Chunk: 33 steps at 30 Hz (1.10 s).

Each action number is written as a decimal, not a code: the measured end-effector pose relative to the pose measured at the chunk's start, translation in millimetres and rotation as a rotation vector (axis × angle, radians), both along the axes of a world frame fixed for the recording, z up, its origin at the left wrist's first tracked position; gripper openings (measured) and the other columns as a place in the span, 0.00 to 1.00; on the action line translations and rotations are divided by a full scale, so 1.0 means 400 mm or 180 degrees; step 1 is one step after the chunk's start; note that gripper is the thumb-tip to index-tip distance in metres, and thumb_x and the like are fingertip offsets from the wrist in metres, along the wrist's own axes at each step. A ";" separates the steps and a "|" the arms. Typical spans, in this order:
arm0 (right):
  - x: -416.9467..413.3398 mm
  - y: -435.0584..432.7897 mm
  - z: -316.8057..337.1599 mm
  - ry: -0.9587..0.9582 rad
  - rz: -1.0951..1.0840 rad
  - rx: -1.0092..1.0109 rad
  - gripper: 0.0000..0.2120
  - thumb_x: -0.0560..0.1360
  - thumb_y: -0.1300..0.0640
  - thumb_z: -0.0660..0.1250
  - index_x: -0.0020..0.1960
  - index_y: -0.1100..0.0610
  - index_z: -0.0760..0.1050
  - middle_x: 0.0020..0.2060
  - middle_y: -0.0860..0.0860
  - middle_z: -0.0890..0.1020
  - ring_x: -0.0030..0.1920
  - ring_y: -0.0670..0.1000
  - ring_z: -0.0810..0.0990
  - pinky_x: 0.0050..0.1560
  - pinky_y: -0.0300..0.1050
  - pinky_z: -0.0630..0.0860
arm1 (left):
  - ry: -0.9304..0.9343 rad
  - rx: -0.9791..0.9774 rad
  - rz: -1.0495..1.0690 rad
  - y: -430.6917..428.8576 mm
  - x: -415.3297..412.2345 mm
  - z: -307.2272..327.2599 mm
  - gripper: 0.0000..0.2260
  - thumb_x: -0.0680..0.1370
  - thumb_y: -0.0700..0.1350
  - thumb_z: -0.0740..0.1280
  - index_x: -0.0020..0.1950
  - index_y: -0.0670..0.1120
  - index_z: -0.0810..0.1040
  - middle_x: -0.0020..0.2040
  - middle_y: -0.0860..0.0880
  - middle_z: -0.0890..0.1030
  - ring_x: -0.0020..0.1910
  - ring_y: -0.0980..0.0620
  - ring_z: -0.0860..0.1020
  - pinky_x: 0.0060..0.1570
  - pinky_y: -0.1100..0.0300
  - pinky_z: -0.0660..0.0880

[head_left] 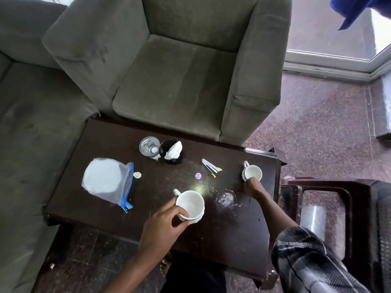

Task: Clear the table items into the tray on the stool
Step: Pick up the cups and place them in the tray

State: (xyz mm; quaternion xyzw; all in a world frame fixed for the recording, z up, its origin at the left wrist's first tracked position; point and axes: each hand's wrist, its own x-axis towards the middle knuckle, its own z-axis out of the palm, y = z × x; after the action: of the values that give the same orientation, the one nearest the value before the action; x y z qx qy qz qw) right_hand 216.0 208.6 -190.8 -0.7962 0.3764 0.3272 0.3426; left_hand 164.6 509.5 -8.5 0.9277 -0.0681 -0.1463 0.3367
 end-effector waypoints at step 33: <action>-0.981 0.067 0.750 -0.2753 -0.0976 -0.1532 0.07 0.70 0.63 0.71 0.48 0.59 0.81 0.40 0.56 0.85 0.41 0.56 0.83 0.40 0.49 0.76 | -0.0524 -0.0831 -0.1815 -0.281 -0.468 0.242 0.07 0.65 0.42 0.76 0.39 0.45 0.81 0.54 0.56 0.80 0.51 0.61 0.76 0.45 0.80 0.65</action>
State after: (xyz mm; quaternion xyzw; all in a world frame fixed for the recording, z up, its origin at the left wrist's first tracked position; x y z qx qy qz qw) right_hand -176.4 235.4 109.4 -0.8506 0.3773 -0.1816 0.3179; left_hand -22.6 397.2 88.2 0.8289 -0.3705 -0.1493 0.3916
